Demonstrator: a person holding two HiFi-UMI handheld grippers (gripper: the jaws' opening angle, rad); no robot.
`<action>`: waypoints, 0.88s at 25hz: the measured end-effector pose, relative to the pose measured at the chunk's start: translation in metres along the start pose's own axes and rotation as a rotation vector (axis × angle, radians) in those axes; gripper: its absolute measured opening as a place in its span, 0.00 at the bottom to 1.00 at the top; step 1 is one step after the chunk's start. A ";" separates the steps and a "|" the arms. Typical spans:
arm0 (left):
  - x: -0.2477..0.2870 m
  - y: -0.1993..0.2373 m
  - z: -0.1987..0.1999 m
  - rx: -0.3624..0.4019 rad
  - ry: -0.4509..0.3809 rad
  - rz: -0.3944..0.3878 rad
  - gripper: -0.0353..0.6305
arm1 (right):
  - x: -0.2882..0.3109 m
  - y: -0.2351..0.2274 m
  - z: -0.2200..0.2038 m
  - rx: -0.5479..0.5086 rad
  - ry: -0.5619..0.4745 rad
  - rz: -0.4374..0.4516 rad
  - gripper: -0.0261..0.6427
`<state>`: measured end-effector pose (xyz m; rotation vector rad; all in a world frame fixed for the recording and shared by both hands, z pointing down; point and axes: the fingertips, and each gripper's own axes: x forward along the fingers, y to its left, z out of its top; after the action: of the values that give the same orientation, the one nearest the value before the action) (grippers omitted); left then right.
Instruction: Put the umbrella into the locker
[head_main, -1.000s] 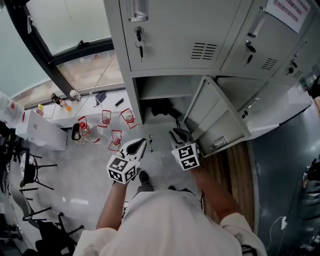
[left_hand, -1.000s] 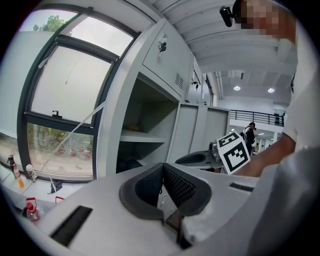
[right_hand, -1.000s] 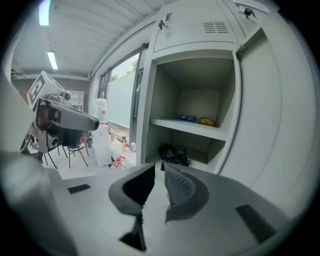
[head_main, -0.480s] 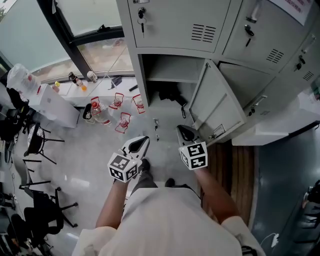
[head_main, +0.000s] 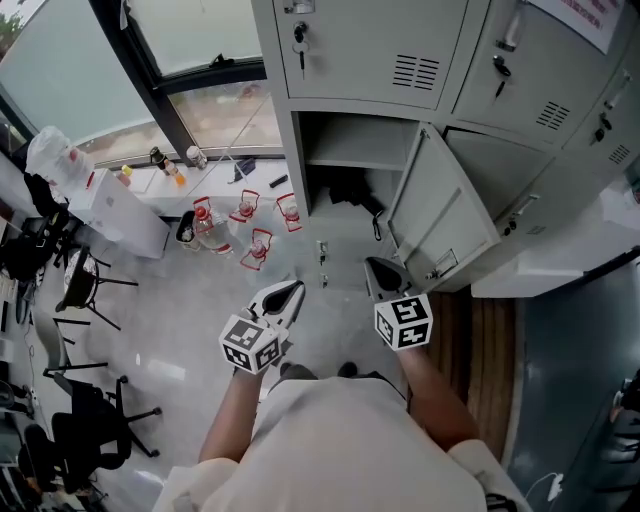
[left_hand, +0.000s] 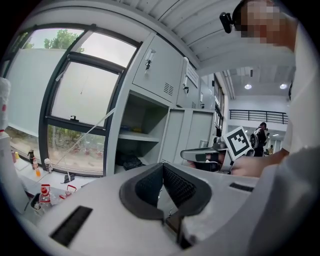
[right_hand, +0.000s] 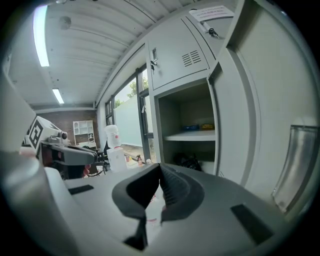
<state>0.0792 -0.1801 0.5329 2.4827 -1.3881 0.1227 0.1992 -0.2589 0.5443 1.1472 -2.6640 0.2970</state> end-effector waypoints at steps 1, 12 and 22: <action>0.000 0.002 0.003 0.001 -0.005 -0.007 0.06 | -0.001 0.002 0.004 -0.004 -0.005 -0.003 0.05; -0.023 0.029 0.030 0.013 -0.029 -0.070 0.06 | -0.010 0.032 0.033 -0.033 -0.036 -0.018 0.05; -0.028 0.043 0.048 0.026 -0.071 -0.107 0.06 | -0.017 0.040 0.050 -0.041 -0.084 -0.058 0.05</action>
<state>0.0244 -0.1922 0.4898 2.6003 -1.2845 0.0310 0.1753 -0.2334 0.4879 1.2486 -2.6889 0.1864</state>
